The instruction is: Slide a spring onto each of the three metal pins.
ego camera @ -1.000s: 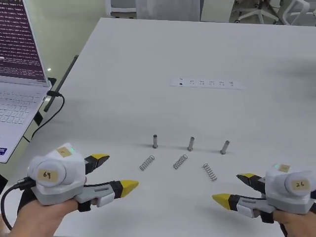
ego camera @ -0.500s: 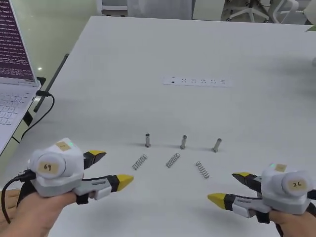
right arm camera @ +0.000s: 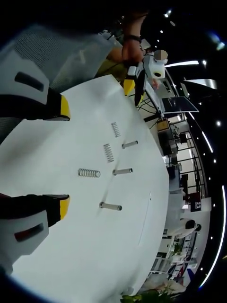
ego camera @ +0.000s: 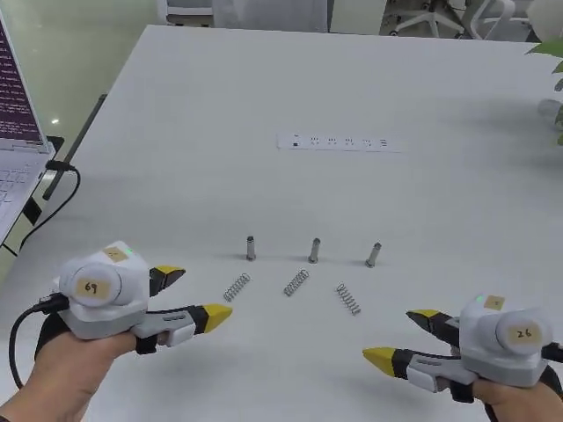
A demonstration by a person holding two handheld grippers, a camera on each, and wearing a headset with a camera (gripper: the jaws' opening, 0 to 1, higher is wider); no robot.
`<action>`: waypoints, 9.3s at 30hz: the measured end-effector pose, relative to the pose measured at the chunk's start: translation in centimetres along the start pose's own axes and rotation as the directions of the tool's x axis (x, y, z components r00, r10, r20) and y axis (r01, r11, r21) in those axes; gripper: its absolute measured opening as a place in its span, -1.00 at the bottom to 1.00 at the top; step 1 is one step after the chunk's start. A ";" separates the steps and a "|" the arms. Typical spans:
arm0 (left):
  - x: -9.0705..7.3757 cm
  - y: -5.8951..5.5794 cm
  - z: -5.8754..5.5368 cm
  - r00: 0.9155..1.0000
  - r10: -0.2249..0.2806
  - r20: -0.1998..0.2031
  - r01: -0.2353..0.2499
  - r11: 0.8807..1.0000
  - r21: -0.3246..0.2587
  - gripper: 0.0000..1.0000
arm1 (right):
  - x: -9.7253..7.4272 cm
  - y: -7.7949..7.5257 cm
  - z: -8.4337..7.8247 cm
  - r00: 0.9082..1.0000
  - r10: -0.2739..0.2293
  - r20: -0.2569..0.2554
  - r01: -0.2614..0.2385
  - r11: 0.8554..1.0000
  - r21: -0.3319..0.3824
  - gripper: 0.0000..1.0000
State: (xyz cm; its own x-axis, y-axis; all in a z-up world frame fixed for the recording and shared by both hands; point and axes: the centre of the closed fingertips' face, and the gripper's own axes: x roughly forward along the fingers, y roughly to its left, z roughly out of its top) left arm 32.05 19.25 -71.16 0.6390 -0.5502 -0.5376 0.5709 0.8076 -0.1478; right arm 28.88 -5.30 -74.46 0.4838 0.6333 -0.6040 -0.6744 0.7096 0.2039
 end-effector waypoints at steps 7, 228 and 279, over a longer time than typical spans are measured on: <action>1.1 0.2 0.0 1.000 -0.002 -0.007 0.002 1.000 -0.003 0.06 | -0.3 0.1 -0.1 1.000 -0.006 0.000 0.006 1.000 0.006 0.22; 4.0 -11.3 2.3 0.969 -0.201 -0.141 0.231 0.943 0.240 -0.95 | 5.0 9.1 8.8 0.893 0.408 0.191 -0.442 0.876 0.192 -0.71; 5.2 -12.3 5.9 0.965 -0.263 0.015 0.248 0.928 0.278 -0.96 | 3.0 9.2 12.6 0.909 0.411 0.069 -0.405 0.910 -0.088 -0.83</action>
State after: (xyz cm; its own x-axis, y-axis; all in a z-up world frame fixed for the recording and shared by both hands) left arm 31.36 5.26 -67.25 0.4743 -0.7462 -0.4672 0.8317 0.5538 -0.0401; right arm 31.14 7.02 -64.67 0.2010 0.8886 -0.4123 -0.8588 0.3623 0.3622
